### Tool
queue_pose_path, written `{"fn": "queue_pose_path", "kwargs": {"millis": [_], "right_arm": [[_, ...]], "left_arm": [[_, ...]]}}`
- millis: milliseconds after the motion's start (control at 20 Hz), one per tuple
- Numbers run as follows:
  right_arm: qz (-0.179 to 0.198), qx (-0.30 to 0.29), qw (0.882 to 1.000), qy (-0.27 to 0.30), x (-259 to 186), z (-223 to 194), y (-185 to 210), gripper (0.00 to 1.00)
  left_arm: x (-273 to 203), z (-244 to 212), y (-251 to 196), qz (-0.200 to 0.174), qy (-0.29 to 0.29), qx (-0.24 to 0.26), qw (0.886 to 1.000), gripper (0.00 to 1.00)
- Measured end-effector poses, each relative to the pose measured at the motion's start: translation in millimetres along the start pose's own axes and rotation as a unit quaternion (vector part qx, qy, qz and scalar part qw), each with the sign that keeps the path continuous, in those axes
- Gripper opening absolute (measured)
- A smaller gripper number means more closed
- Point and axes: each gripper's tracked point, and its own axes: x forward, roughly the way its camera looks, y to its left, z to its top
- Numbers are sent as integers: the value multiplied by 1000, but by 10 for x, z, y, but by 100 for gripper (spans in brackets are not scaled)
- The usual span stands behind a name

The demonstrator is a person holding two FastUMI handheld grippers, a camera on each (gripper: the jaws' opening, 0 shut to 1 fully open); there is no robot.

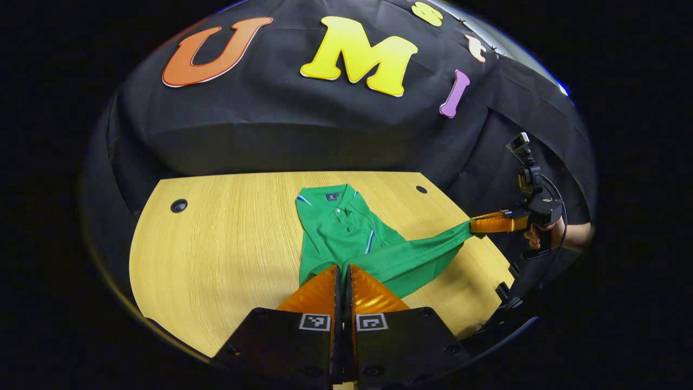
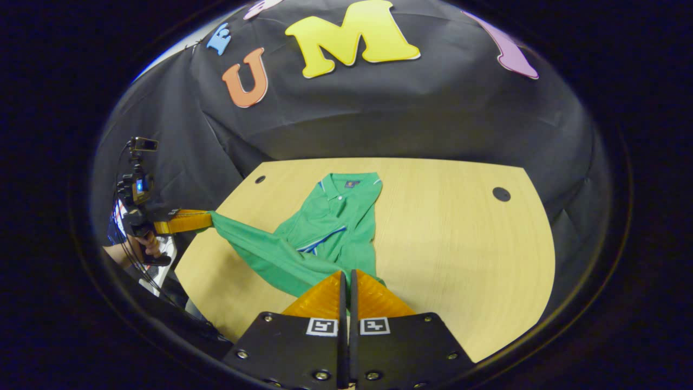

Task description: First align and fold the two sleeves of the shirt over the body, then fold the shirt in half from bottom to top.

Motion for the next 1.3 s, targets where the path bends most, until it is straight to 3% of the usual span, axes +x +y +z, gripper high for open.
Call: {"fn": "queue_pose_path", "kwargs": {"millis": [50,250,550,800,1100,1250,1300], "right_arm": [[-3,-1,1000,-3,39,81,-27,1],[-15,-17,1000,-19,228,395,-94,1],[-29,6,998,-55,580,865,-162,1],[-51,29,996,-73,854,1130,-356,1],[-82,13,992,-94,1274,1355,-539,1],[-94,2,988,-122,1414,1665,-601,0],[-96,-3,987,-128,1595,1527,-549,0]], "left_arm": [[58,76,22,-1,-3,-4,1000,3],[253,308,132,1,-9,-1,1000,4],[584,673,343,15,-25,24,999,4],[848,976,584,29,-53,12,998,3],[1278,998,863,57,-58,5,997,3],[1485,996,992,73,-67,3,995,3],[1535,997,1023,77,-74,3,994,3]]}}
